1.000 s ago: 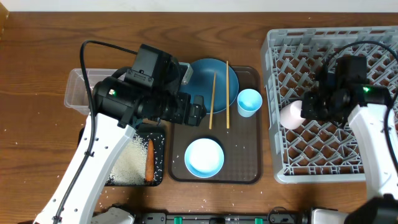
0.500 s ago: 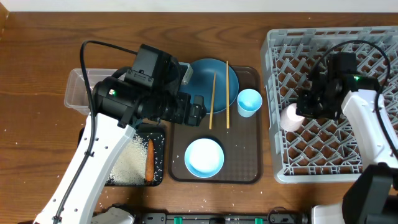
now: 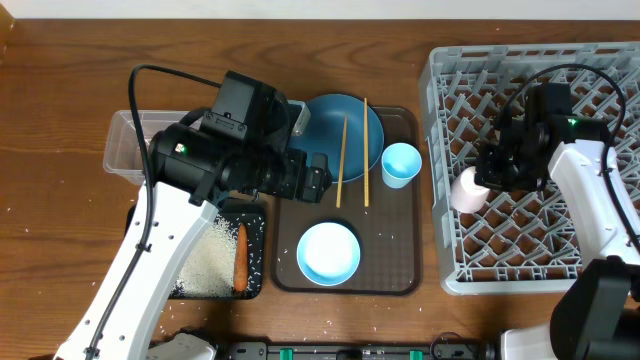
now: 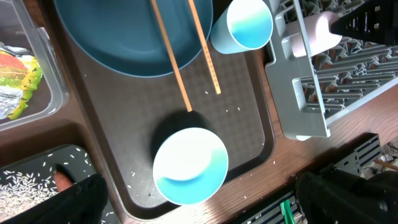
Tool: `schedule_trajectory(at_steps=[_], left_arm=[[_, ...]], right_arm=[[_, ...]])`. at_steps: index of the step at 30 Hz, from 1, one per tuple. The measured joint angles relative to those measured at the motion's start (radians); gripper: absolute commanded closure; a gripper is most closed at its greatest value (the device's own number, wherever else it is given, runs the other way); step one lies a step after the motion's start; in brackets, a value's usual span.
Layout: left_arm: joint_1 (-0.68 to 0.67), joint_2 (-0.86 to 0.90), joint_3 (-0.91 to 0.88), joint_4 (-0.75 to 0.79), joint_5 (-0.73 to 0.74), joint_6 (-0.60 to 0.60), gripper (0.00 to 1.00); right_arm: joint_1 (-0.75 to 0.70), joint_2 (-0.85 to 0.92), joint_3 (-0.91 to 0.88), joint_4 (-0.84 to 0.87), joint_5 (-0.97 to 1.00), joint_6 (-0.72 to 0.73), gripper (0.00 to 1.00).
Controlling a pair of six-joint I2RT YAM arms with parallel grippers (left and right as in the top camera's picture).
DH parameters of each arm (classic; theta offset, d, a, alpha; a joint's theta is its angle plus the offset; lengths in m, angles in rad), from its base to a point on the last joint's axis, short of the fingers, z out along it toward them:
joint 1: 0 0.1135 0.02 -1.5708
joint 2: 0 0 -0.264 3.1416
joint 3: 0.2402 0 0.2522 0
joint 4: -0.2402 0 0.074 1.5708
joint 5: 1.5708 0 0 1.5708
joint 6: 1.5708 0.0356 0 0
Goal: Sort waste into correct bins and load items into the dishwasher rack
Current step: 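Lower the pink cup upside down into the rack and release it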
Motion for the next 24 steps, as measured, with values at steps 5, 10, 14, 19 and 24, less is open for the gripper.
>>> schedule_trajectory(at_steps=[5,10,14,19,24], left_arm=[[0.0,0.0,0.0,0.0,0.0,0.0,0.01],[0.0,0.0,0.0,0.0,0.0,0.0,0.01],[0.0,0.0,0.0,0.0,0.0,0.0,0.01],[0.0,0.0,0.0,0.0,0.0,0.0,0.01],[0.0,0.0,0.0,0.0,0.0,0.0,0.01]], right_arm=[[0.0,-0.044,0.003,-0.016,0.017,0.0,0.99],[0.0,-0.156,0.01,-0.024,-0.023,0.002,0.88],[0.0,-0.211,0.019,-0.048,-0.057,0.002,0.46],[0.0,-0.219,0.02,-0.094,-0.071,0.001,0.01],[0.0,-0.219,0.02,-0.141,-0.078,-0.002,0.01]])
